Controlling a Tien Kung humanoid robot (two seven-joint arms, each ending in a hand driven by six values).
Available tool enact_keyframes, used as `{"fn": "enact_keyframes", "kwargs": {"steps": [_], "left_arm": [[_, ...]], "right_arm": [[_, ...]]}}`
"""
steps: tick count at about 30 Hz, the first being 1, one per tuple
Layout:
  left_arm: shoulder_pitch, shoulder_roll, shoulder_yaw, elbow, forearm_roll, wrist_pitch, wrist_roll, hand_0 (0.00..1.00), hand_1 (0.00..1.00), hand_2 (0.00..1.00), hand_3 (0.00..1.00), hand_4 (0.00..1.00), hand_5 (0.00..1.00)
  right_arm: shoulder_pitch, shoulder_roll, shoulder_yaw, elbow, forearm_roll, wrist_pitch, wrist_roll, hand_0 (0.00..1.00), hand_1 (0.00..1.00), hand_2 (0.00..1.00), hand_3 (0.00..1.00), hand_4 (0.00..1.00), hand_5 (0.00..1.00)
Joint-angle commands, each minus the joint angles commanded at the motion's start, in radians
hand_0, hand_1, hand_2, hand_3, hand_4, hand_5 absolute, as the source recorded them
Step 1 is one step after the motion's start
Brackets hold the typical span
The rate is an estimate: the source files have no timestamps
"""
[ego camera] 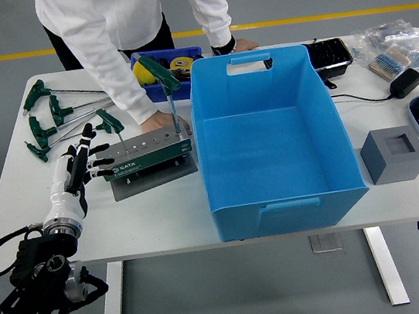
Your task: Lift tool from toolbox,place it in box,lift tool from toolbox,place it in box
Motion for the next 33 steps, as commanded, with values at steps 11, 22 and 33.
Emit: {"fn": "enact_keyframes", "kwargs": {"steps": [11, 22, 33], "left_arm": [[-0.075, -0.015, 0.024, 0.098, -0.462, 0.009, -0.050, 0.400, 0.526, 0.681, 0.887, 0.918, 0.948], [-0.131, -0.026, 0.030, 0.148, -0.920, 0.006, -0.060, 0.399, 0.532, 0.694, 0.874, 0.917, 0.944], [-0.170, -0.024, 0.025, 0.178, -1.217, -0.015, -0.049, 0.406, 0.536, 0.697, 0.873, 0.917, 0.943]], "right_arm": [[0.003, 0.001, -0.002, 0.001, 0.005, 0.000, 0.002, 0.652, 0.642, 0.714, 0.561, 0.810, 0.754], [0.005, 0.001, -0.007, 0.004, 0.010, 0.001, 0.006, 0.651, 0.643, 0.715, 0.562, 0.809, 0.754], [0.008, 0.002, -0.015, 0.007, 0.018, 0.002, 0.011, 0.650, 0.643, 0.713, 0.562, 0.807, 0.753]]}}
